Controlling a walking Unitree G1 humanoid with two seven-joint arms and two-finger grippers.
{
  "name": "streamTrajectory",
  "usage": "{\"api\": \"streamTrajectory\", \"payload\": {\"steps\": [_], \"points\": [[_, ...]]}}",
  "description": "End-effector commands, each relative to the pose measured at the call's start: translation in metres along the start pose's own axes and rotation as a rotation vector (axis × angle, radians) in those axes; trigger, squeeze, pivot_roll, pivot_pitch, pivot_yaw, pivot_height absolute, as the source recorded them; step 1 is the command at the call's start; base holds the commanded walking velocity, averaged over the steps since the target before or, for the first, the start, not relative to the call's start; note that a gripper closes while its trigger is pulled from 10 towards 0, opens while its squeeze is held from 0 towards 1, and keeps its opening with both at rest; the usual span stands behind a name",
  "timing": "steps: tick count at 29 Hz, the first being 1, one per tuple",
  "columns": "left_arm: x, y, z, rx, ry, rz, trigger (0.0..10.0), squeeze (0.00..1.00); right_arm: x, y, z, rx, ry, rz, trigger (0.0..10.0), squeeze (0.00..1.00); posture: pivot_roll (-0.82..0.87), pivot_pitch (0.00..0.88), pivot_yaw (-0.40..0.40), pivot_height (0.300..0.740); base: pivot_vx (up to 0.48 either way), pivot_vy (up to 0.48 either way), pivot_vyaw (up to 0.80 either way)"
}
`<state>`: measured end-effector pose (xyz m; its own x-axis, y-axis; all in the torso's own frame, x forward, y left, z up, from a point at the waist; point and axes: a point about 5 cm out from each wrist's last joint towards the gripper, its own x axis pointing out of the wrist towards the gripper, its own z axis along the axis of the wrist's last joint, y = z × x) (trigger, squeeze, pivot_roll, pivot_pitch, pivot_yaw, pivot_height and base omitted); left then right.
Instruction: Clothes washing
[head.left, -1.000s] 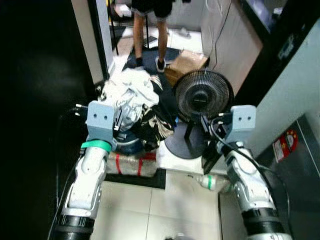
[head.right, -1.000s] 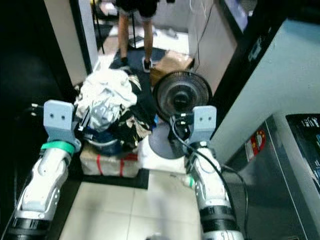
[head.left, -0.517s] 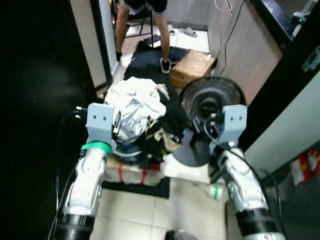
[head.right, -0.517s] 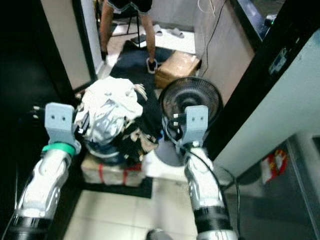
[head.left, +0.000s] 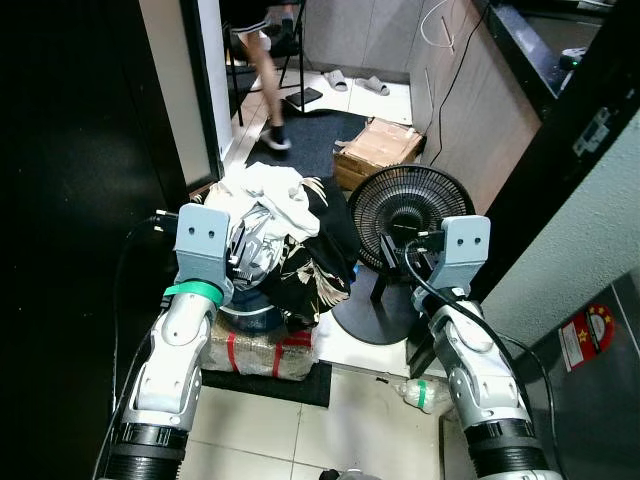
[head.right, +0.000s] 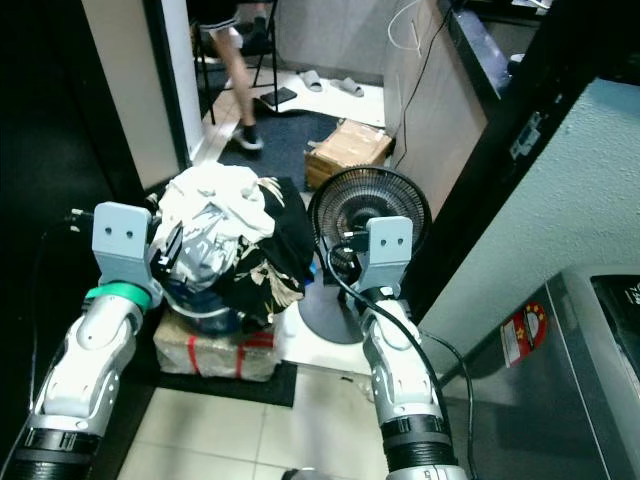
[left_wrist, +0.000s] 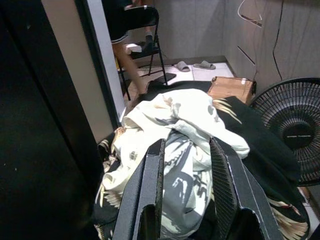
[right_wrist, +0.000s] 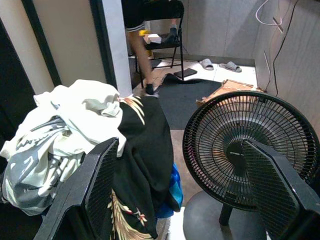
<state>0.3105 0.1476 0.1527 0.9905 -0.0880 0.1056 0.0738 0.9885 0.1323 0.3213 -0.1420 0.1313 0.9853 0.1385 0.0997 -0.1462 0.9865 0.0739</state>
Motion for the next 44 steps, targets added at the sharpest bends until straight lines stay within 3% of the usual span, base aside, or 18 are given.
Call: {"api": "streamTrajectory", "payload": {"steps": [1, 20, 21, 26, 41, 44], "points": [[-0.0006, -0.0015, -0.005, -0.002, 0.019, -0.003, 10.0, 0.0, -0.0016, -0.0029, -0.0039, 0.003, 0.019, -0.007, 10.0, 0.0, -0.02, 0.0, -0.014, 0.74, 0.0, 0.0, 0.0], [0.0, -0.0011, -0.0034, 0.003, 0.01, 0.011, 10.0, 0.0, 0.0006, 0.0032, -0.0011, -0.005, 0.002, 0.016, 10.0, 0.0, -0.02, 0.0, -0.012, 0.74, 0.0, 0.0, 0.0], [0.0, -0.0011, -0.0034, 0.004, 0.009, 0.011, 10.0, 0.0, 0.0007, 0.0025, -0.0015, -0.01, 0.004, 0.012, 10.0, 0.05, -0.02, 0.0, -0.013, 0.74, 0.0, 0.0, 0.66], [-0.0001, -0.0013, -0.0036, 0.006, 0.009, 0.014, 10.0, 0.0, 0.0021, 0.002, -0.0028, -0.013, 0.015, 0.008, 10.0, 0.0, -0.02, 0.0, -0.014, 0.74, 0.0, 0.0, 0.32], [-0.0007, -0.0006, -0.0049, 0.011, 0.012, 0.018, 10.0, 0.0, 0.0022, 0.0041, -0.004, -0.014, 0.017, 0.018, 10.0, 0.0, -0.02, 0.0, -0.014, 0.74, 0.0, 0.0, 0.0], [-0.0006, -0.0001, -0.0053, 0.016, 0.013, 0.019, 10.0, 0.0, 0.0034, 0.0024, -0.0059, -0.052, 0.029, 0.001, 10.0, 0.0, -0.01, 0.0, -0.016, 0.74, 0.0, 0.0, 0.8]]}}
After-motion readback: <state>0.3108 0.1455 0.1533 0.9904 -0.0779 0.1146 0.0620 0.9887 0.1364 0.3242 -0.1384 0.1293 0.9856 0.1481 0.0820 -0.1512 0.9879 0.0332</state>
